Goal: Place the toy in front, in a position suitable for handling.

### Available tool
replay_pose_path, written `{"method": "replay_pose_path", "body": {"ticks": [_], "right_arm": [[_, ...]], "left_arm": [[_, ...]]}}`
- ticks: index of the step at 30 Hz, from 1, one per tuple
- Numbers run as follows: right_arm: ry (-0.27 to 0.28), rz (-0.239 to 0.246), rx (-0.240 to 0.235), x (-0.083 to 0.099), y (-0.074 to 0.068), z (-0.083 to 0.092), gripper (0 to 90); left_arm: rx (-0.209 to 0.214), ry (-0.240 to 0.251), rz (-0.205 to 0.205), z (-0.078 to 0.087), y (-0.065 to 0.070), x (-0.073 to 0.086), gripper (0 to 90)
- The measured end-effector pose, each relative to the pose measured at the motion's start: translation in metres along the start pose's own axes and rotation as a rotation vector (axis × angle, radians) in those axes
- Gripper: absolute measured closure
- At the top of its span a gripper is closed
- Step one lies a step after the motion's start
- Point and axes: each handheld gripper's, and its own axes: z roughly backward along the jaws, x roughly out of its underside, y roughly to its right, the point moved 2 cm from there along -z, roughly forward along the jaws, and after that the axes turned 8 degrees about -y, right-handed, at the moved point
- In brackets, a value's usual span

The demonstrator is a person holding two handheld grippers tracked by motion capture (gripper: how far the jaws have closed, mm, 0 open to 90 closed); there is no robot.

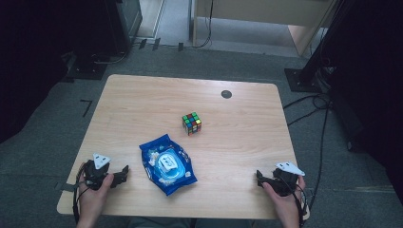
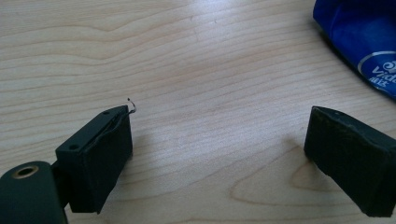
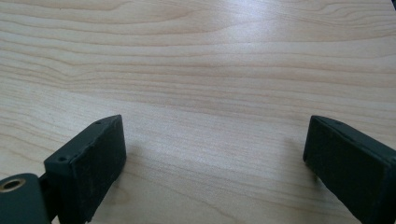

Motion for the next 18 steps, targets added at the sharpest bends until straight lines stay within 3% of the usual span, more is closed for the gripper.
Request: {"method": "replay_pose_path", "body": {"ticks": [13, 16, 18], "right_arm": [[0.000, -0.002, 0.005, 0.0028, 0.0003, 0.0025, 6.0], [0.013, -0.008, 0.022, 0.0031, 0.0004, 0.0054, 17.2], [0.017, -0.015, 0.022, 0.0036, -0.0010, 0.0083, 19.6]], "left_arm": [[0.003, 0.020, 0.002, 0.0014, -0.0004, -0.0002, 7.7], [0.012, 0.020, -0.002, 0.0016, 0.0005, -0.0013, 7.7], [0.013, 0.032, 0.001, 0.0024, 0.0024, -0.0032, 7.7]]}}
